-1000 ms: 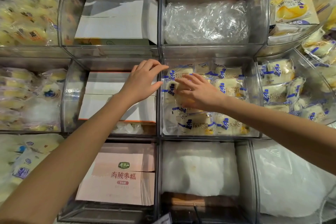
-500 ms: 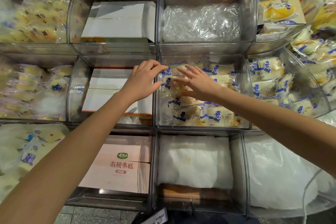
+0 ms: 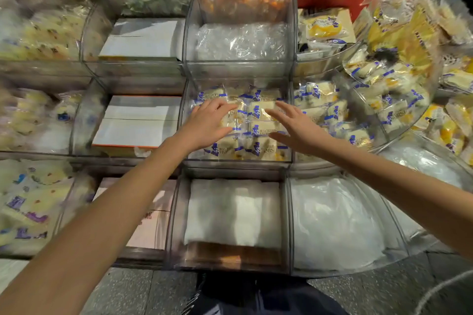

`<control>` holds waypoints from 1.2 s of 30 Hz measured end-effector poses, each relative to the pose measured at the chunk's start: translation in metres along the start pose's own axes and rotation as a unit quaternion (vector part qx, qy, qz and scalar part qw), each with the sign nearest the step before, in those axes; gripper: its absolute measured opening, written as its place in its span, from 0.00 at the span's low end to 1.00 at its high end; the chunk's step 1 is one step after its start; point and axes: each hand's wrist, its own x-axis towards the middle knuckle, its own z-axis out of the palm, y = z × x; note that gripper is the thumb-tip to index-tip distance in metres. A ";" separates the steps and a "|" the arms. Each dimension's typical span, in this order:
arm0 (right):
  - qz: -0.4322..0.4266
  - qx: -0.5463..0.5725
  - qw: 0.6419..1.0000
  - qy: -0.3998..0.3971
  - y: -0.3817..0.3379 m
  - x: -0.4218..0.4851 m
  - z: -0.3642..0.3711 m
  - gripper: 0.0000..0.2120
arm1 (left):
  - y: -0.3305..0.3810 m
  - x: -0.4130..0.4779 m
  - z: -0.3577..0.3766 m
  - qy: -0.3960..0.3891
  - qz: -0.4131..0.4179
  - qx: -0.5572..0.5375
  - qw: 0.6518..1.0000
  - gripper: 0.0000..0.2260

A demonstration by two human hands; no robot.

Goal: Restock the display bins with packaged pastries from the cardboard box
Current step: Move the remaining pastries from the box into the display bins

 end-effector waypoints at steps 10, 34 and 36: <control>0.118 0.001 0.989 0.089 0.016 -0.115 -0.020 0.31 | 0.096 0.023 0.018 -0.029 0.167 0.011 0.985 0.28; 0.654 0.102 0.704 0.256 -0.092 -0.606 0.100 0.34 | 0.512 -0.141 0.176 -0.194 0.680 0.021 0.707 0.31; 0.680 0.116 0.673 0.266 -0.105 -0.653 0.116 0.34 | 0.558 -0.174 0.195 -0.205 0.712 0.017 0.672 0.31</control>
